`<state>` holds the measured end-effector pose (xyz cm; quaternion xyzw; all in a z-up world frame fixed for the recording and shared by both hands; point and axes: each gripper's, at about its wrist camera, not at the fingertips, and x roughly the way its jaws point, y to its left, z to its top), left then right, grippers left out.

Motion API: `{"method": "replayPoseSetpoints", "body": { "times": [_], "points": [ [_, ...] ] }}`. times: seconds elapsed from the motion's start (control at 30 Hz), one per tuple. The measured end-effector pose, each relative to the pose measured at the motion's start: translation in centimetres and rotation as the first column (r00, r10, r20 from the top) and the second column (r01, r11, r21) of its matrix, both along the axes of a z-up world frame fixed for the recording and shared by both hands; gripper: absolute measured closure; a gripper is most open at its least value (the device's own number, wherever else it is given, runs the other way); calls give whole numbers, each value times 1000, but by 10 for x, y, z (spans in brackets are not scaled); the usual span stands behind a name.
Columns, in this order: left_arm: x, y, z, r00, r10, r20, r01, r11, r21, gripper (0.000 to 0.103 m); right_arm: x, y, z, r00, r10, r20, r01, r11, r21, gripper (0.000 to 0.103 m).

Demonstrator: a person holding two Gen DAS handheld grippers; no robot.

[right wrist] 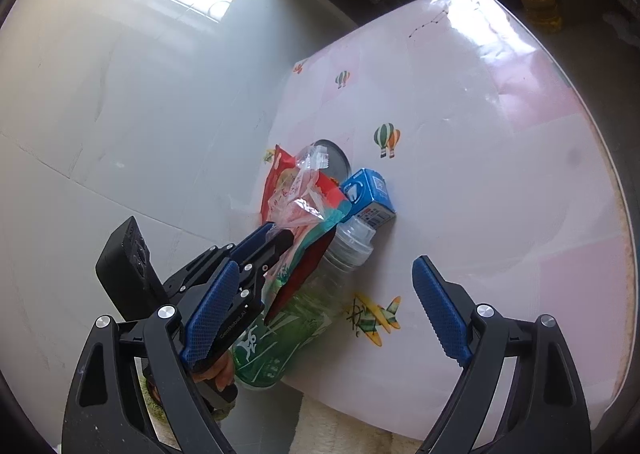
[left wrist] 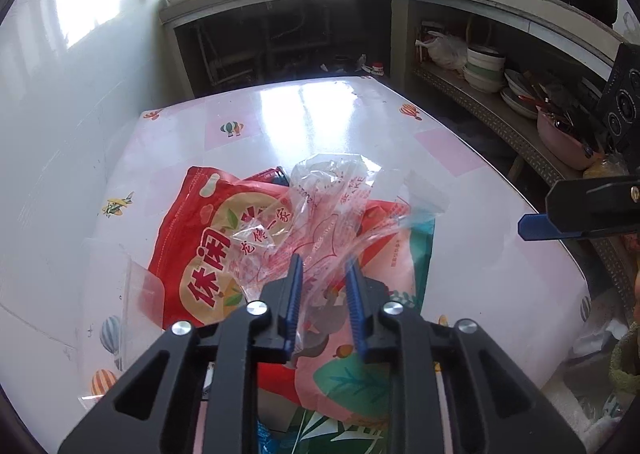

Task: Collect trash
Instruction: 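Grasp the clear plastic bag with the left tool while the right tool grasps the red snack bag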

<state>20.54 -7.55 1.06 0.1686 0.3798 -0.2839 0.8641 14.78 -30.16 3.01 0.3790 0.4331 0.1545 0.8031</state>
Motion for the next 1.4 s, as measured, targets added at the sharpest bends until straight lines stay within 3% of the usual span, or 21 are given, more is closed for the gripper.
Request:
{"method": "replayPoseSetpoints", "body": {
  "times": [0.2,0.4,0.57,1.07,1.4],
  "points": [
    [-1,11,3,1000,25,13,-24,999,-38,100,11,8,-6,1000,4,-7,-4,999,43,23],
    [0,32,5,995,98,-26,-101,981,-162,102,29,14,-23,999,-1,-36,7,988,151,34],
    [-1,40,7,992,122,-45,-129,968,-216,102,44,21,-40,997,-3,-76,20,976,216,44],
    [-1,45,10,991,121,-50,-129,960,-250,102,67,40,-56,995,20,-97,5,967,255,68],
    [-5,53,17,990,138,-29,-141,948,-284,102,66,47,-61,995,36,-94,-5,952,305,92]
  ]
}}
